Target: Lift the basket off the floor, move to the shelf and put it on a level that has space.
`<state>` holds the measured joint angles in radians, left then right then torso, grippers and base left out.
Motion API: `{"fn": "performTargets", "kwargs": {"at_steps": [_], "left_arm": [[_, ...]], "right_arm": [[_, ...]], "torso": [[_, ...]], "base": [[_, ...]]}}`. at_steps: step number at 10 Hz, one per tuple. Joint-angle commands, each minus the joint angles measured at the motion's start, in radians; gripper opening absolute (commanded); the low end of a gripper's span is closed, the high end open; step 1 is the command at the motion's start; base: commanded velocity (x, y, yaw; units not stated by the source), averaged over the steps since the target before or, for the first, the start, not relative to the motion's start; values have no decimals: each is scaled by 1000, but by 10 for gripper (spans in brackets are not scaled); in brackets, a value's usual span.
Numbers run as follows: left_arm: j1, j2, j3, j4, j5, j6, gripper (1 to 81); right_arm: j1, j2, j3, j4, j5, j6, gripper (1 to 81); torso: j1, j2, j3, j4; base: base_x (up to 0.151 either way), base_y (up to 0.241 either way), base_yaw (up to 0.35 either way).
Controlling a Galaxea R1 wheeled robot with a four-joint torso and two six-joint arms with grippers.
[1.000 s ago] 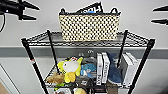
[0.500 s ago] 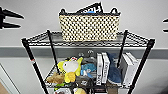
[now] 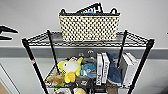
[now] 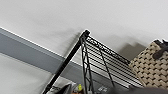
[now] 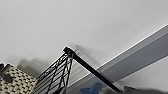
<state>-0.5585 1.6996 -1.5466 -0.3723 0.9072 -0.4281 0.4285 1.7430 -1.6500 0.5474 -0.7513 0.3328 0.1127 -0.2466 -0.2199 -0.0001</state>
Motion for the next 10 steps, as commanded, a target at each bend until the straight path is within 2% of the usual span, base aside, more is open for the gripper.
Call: {"fn": "performTargets", "kwargs": {"at_steps": [1, 4, 7, 10], "left_arm": [[-18, -7, -33, 136, 2, -6, 811], [50, -43, -63, 187, -2, -3, 811], [251, -46, -72, 208, -22, -3, 811], [487, -21, -76, 233, -160, -3, 811]], "right_arm": [[13, 45, -46, -93, -46, 8, 811], [-125, 51, -92, -142, -51, 8, 811], [-303, 74, -141, -158, -48, -3, 811], [-503, 127, -210, -161, -8, -8, 811]], "torso": [[0, 0, 0, 0], [0, 0, 0, 0], [0, 0, 0, 0], [0, 0, 0, 0]], "base": [[0, 0, 0], [0, 0, 0], [0, 0, 0], [0, 0, 0]]}}
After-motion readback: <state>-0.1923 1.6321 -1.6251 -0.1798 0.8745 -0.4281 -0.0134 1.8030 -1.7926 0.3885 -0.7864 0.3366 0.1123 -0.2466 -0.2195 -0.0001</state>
